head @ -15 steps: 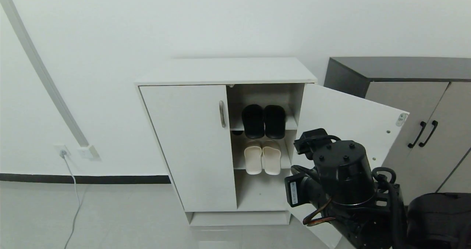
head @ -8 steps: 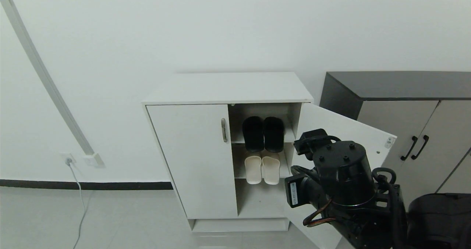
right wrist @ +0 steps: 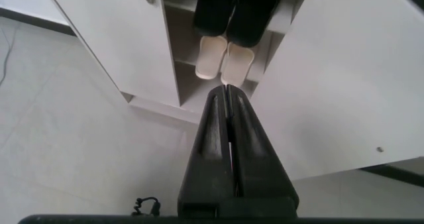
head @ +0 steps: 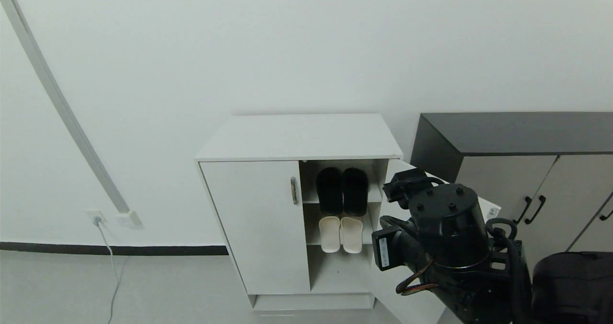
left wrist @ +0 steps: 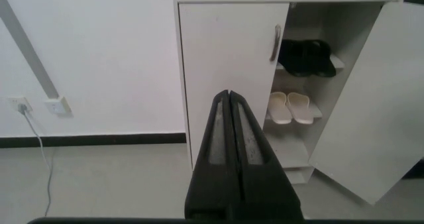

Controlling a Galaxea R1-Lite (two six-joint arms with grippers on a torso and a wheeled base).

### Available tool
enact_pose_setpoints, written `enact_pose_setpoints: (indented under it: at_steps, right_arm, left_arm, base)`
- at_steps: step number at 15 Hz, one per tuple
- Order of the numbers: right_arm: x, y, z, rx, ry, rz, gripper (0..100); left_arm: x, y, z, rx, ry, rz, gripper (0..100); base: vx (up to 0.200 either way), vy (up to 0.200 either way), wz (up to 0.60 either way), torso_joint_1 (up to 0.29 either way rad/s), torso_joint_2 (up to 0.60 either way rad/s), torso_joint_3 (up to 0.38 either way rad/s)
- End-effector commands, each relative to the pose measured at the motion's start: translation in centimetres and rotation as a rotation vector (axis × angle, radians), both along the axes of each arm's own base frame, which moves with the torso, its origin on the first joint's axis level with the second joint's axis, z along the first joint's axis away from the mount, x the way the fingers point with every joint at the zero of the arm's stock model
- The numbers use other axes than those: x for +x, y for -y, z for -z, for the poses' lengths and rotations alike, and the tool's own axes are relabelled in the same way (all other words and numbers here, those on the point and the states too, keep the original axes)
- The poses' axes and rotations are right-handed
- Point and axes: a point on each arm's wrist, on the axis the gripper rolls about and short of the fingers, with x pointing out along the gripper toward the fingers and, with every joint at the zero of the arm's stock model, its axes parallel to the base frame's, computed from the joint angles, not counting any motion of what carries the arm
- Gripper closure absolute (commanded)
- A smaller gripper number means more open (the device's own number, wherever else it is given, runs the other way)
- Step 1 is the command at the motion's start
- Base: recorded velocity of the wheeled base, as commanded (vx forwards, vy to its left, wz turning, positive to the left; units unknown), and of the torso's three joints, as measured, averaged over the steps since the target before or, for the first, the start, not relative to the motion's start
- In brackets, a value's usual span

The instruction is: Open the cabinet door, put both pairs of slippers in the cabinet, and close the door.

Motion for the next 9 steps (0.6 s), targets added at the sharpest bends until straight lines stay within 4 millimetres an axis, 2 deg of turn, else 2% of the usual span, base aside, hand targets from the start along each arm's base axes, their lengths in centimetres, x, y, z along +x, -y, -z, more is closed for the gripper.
enact_pose_setpoints:
  at_steps: [1, 6, 9]
  right_arm:
    - [-0.03, 0.01, -0.07, 0.002, 0.002, -0.001, 100]
    - [-0.01, 0.05, -0.02, 0.021, 0.018, 0.000, 100]
    - [0.04, 0.29, 0.19, 0.005, 0.032, -0.004, 100]
  left_arm:
    - [0.01, 0.00, 0.00, 0.000, -0.002, 0.000, 100]
    - [0.01, 0.00, 0.00, 0.000, -0.002, 0.000, 100]
    - [0.01, 0.00, 0.00, 0.000, -0.002, 0.000, 100]
  base:
    - [0.000, 0.000, 0.00, 0.256, -0.59, -0.334]
    - [0.000, 0.000, 0.00, 0.241, -0.54, -0.301]
    - [0.000, 0.000, 0.00, 0.052, -0.12, -0.065]
